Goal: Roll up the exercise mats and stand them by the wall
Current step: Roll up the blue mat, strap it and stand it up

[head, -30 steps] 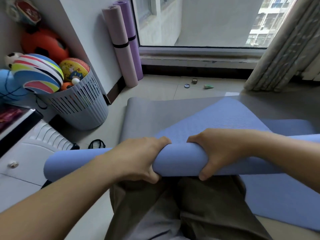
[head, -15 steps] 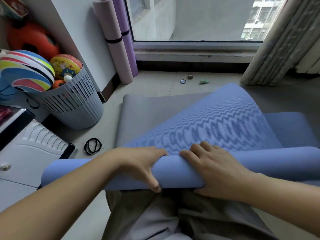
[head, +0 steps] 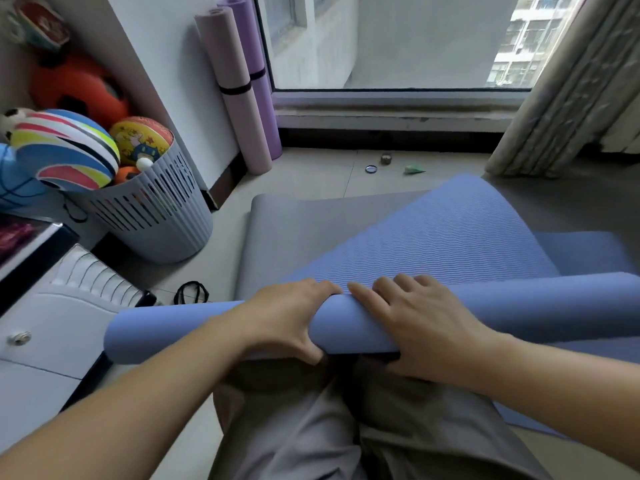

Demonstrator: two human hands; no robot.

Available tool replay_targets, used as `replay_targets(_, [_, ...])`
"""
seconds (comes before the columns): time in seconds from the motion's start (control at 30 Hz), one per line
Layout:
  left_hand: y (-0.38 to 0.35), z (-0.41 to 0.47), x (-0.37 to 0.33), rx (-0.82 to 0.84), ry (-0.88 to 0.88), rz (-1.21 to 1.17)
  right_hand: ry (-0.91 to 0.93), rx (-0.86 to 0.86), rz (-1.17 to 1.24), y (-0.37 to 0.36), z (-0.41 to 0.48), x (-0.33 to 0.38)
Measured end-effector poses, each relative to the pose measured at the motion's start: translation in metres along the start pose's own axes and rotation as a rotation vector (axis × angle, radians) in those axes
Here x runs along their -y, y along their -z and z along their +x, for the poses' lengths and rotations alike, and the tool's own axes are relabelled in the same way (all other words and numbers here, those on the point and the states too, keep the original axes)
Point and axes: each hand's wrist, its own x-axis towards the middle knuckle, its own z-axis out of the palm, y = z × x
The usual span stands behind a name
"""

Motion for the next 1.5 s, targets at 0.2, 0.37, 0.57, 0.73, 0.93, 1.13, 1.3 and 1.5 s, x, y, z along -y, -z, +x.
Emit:
replay_targets(0.2, [-0.016, 0.000, -0.006, -0.206, 0.005, 0.320, -0.059, 0.026, 0.155, 0.000, 0.007, -0.010])
replay_targets(0.37, [0.014, -0.004, -0.013, -0.311, 0.004, 0.299, -0.021, 0.097, 0.220, 0.045, 0.020, -0.034])
replay_targets(0.57, [0.043, -0.039, -0.032, -0.118, -0.064, 0.099, 0.109, 0.323, 0.260, 0.088, 0.011, -0.032])
replay_targets(0.73, [0.011, -0.047, -0.029, 0.073, -0.080, -0.076, 0.132, 0.498, 0.416, 0.052, -0.002, -0.010])
replay_targets(0.93, [0.005, -0.037, -0.014, 0.219, -0.057, -0.142, 0.122, 0.411, 0.341, 0.031, -0.007, -0.001])
replay_targets(1.13, [0.010, -0.019, -0.005, 0.374, -0.022, -0.179, 0.099, 0.200, 0.026, 0.023, -0.028, 0.027])
replay_targets(1.3, [-0.002, -0.021, -0.009, 0.115, -0.015, 0.032, 0.061, 0.227, 0.278, 0.018, -0.012, 0.004])
replay_targets(1.5, [-0.018, -0.020, -0.013, -0.122, -0.029, 0.208, 0.029, 0.362, 0.365, 0.024, 0.006, -0.011])
